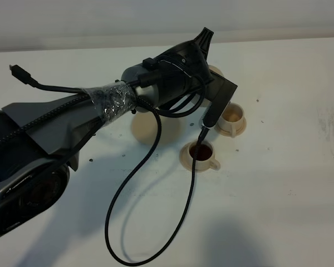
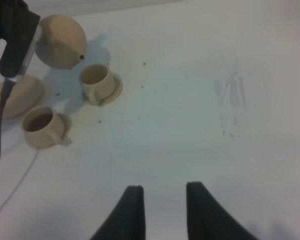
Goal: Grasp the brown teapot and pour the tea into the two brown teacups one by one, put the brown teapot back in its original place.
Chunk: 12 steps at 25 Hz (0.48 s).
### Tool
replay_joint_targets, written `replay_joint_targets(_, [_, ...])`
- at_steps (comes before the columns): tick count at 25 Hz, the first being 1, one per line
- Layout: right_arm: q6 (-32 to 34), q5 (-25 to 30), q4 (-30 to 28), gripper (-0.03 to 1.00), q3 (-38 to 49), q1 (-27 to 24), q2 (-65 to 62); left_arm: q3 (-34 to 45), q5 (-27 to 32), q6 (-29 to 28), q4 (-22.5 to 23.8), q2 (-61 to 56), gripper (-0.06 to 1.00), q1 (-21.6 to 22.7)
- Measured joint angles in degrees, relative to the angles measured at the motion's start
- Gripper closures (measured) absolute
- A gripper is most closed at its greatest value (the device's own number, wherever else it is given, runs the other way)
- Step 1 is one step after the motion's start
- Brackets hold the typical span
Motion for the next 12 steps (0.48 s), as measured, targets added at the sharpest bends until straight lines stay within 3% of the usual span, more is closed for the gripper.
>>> replay_joint_targets(12, [0.00, 0.00, 0.00, 0.73, 0.00, 0.00, 0.00, -0.58, 1.43, -4.88, 7.19, 2.52, 0.84, -1.76])
